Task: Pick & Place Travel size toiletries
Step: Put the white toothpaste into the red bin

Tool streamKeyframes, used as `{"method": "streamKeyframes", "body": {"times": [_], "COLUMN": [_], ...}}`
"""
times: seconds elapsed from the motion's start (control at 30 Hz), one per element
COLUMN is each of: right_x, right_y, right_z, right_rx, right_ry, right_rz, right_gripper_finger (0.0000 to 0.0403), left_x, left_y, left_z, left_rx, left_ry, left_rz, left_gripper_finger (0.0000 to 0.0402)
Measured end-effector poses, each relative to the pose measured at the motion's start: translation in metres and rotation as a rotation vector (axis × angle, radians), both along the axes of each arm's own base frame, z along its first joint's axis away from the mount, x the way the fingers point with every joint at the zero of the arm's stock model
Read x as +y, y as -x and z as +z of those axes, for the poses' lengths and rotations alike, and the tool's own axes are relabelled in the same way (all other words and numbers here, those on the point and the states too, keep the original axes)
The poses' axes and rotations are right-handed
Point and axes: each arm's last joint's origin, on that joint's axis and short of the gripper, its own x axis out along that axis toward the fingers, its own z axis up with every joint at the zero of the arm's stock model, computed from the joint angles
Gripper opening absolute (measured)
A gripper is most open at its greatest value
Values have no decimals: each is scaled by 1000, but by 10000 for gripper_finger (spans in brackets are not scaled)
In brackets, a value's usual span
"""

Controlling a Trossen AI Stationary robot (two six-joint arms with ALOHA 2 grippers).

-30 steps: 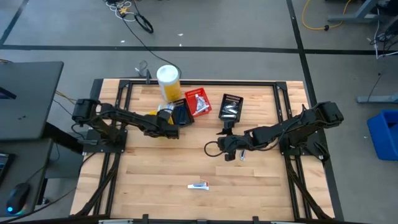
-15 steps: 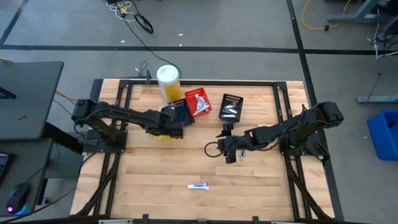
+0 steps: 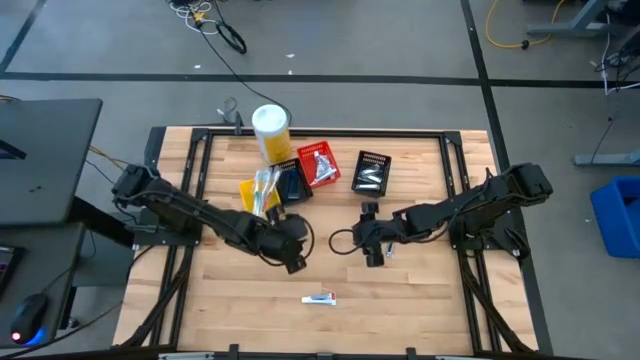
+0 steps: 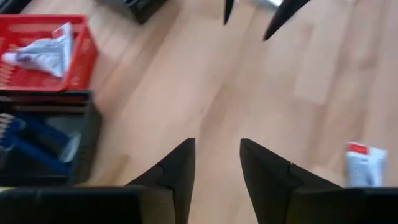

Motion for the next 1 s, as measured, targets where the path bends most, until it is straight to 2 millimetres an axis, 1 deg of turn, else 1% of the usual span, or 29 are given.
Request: {"method": "streamKeyframes", "body": {"times": [0.17,0.27,0.33,0.47,0.57,0.73,0.9,1.0], "right_x": [4,6,9,14,17,21,25,26], "right_y": [3,4,4,5,5,6,7,8], "right_z": [-2,-2,-2,-2,-1,-1,-2,-2], "right_rx": [28,40,44,42,34,32,33,34], "right_ry": [-62,-96,-110,-133,-139,-162,-177,-177], "right_rz": [2,11,25,55,61,42,33,39], "right_gripper_finger": [236,243,247,253,254,244,232,227], "left_x": [-18,-30,-40,-56,-63,-77,-92,-99], "left_y": [0,-4,-10,-21,-27,-36,-30,-26], "left_z": [3,0,-6,-28,-45,-75,-100,-107], "left_rx": [-57,-82,-94,-82,-57,-15,83,103], "left_ry": [58,109,125,137,150,198,203,201], "left_rz": [-66,-130,-184,-275,-299,-337,-380,-392], "left_gripper_finger": [149,156,160,170,176,175,174,173]}}
